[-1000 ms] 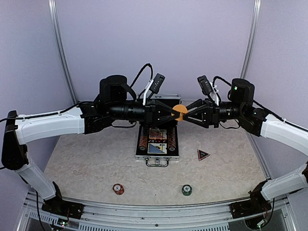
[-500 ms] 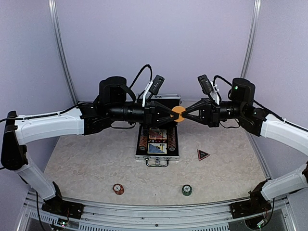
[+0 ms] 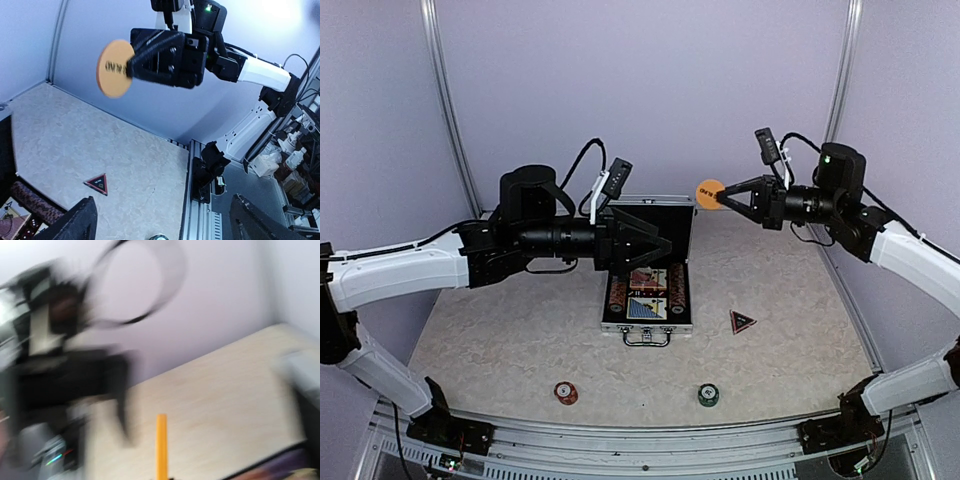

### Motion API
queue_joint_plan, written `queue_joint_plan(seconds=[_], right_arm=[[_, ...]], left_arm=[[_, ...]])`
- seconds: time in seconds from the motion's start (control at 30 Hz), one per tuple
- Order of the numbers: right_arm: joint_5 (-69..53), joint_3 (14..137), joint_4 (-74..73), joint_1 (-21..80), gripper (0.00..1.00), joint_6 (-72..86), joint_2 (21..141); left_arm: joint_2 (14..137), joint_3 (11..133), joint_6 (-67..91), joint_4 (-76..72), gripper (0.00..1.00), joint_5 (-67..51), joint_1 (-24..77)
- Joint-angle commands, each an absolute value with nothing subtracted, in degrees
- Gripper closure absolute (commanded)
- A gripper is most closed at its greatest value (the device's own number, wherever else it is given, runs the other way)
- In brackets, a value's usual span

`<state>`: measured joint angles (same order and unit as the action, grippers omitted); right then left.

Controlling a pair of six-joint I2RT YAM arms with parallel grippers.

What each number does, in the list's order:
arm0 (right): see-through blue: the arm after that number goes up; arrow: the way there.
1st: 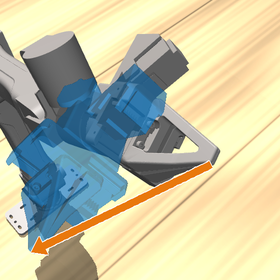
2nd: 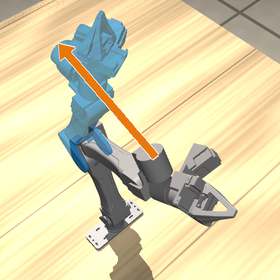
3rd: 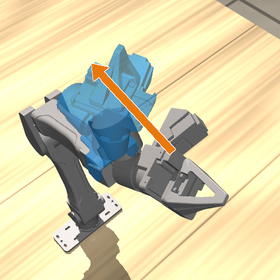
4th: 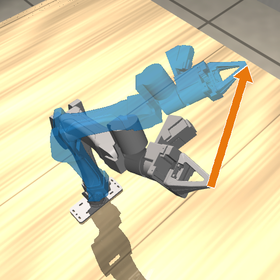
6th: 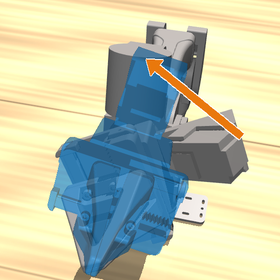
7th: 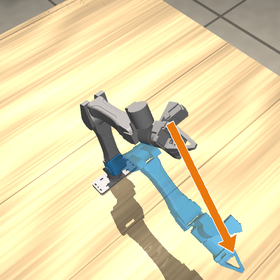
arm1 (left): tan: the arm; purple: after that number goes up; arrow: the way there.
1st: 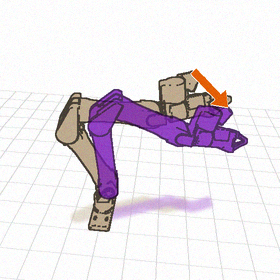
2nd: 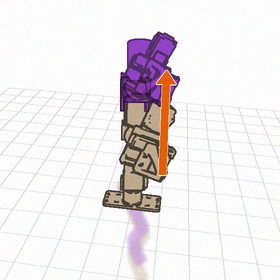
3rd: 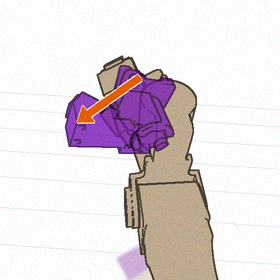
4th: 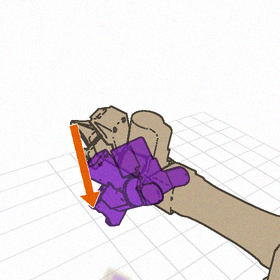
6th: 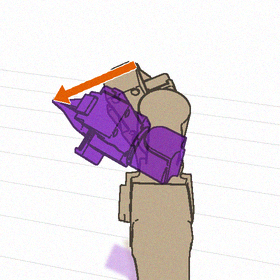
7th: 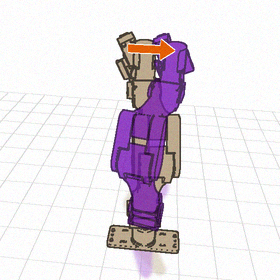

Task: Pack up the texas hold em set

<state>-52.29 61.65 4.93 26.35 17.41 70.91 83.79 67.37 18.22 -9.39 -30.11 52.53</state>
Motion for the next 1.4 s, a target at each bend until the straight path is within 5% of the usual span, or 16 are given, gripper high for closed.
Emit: queue_joint_plan(seconds=[0.0,0.33,0.53,0.93,1.37], right_arm=[[-35.65,72.38,-2.46,21.48,1.00,11.61,76.35],[-21.12,113.87,-16.22,15.20,1.00,-13.02,118.34],[-20.50,131.43,-10.97,13.76,1.00,-28.07,135.48],[-19.20,135.72,1.76,13.45,1.00,-56.83,153.63],[-22.98,139.26,2.04,12.57,1.00,-72.51,160.60]], left_arm=[[76.31,63.31,19.16,-7.66,0.03,-24.38,50.05],[66.10,57.45,21.01,-0.22,0.01,-17.26,45.41],[63.24,57.36,21.45,6.33,0.01,-13.82,43.85],[62.99,60.29,22.76,16.69,0.01,-8.22,42.58],[65.71,61.57,24.63,20.56,0.01,-6.70,41.97]])
